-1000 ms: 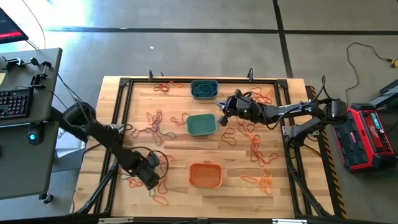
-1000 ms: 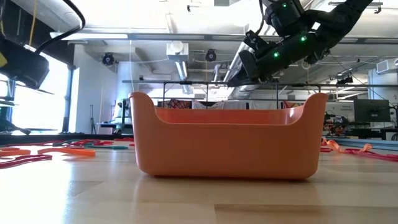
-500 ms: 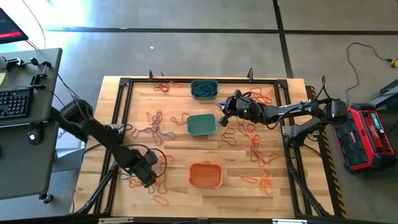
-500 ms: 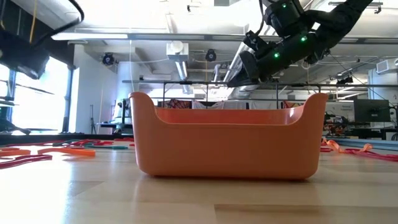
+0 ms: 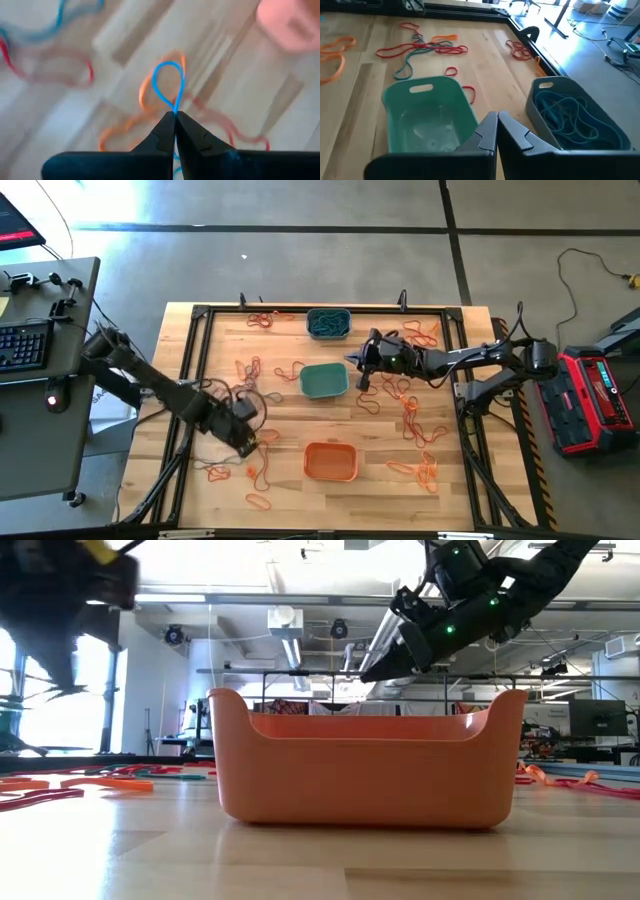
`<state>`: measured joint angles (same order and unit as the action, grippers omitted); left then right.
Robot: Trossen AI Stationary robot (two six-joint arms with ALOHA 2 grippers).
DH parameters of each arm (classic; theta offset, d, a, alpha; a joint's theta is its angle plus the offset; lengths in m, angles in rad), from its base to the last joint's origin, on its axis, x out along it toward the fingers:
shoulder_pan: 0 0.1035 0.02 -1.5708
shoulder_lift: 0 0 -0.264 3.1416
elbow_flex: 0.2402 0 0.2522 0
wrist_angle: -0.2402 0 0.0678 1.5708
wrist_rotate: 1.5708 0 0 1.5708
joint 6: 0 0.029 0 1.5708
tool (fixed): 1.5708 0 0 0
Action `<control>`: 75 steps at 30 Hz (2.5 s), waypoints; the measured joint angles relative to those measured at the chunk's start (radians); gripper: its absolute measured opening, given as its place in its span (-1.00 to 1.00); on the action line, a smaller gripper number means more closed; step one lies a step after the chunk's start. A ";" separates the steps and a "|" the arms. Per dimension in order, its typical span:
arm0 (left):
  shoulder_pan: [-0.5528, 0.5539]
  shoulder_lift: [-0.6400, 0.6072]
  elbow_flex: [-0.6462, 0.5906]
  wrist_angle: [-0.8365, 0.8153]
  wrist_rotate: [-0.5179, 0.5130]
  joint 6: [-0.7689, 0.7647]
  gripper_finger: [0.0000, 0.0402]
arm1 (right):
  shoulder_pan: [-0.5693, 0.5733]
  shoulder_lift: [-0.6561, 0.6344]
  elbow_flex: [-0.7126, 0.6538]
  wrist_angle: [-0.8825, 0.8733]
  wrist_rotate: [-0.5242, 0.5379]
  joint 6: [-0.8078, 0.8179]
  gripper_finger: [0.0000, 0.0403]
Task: Sort rubber bands into baskets
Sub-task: Put the blue rubber band into the blue bin
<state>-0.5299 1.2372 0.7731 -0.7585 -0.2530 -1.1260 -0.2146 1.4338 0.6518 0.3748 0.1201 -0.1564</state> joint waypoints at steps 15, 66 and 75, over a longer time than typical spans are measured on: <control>0.524 0.035 0.109 0.132 -0.008 0.749 -1.00 | 0.001 0.000 0.000 0.011 0.028 0.028 -1.00; 1.066 0.846 0.886 0.221 0.165 1.600 -0.79 | -0.002 0.000 0.000 0.002 0.032 0.025 -1.00; 1.066 0.846 0.876 0.244 0.226 1.574 -0.45 | -0.002 0.000 0.000 -0.001 0.031 0.028 -1.00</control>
<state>0.5365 2.0830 1.6493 -0.5145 -0.0267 0.4484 -0.2165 1.4334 0.6521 0.3742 0.1513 -0.1280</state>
